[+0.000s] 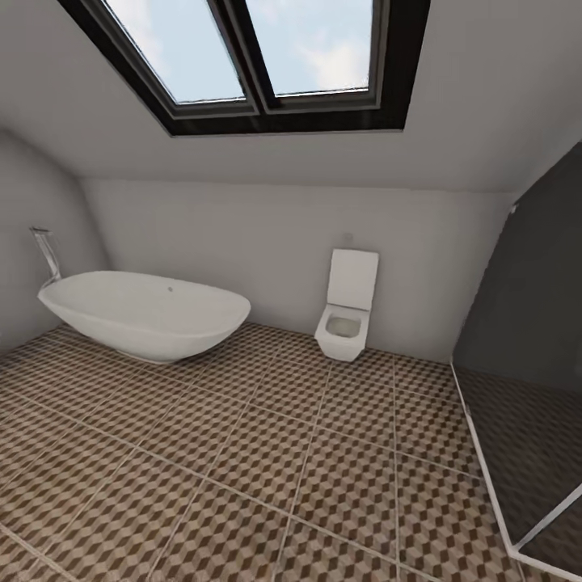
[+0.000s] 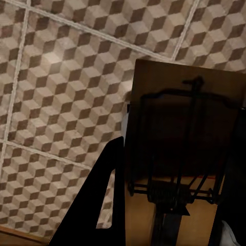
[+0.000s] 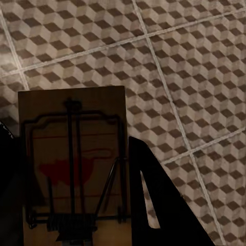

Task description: Take the four mousetraps from the cabinet in the bathroom and place them on the bathroom floor. Make sure all four end up on the same floor surface, and ensure that at least two of them are either under or directly next to the same bathroom sink.

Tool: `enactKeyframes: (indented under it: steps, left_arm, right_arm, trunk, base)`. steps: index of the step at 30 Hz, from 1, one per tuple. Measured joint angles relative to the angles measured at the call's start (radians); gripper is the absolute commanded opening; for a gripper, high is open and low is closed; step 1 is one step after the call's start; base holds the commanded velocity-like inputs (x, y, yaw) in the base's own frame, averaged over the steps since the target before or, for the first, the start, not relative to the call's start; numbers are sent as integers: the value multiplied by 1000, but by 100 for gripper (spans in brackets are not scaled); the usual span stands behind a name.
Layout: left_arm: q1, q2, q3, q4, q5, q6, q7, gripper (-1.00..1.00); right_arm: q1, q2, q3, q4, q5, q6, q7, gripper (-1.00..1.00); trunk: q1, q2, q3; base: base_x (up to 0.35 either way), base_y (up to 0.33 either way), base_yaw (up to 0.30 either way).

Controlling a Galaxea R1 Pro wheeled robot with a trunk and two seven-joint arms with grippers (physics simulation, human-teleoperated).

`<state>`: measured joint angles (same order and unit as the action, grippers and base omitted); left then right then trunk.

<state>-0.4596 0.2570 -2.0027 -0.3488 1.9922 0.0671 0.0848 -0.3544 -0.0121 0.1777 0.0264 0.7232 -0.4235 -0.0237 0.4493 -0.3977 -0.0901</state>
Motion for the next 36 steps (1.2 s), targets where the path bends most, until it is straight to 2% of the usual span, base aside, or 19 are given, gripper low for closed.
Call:
enactKeyframes:
  steps: [36]
  left_arm:
    - [0, 0, 0, -1, 0, 0, 0, -100]
  right_arm:
    - [0, 0, 0, 0, 0, 0, 0, -100]
  trunk:
    - [0, 0, 0]
  base:
    - [0, 0, 290]
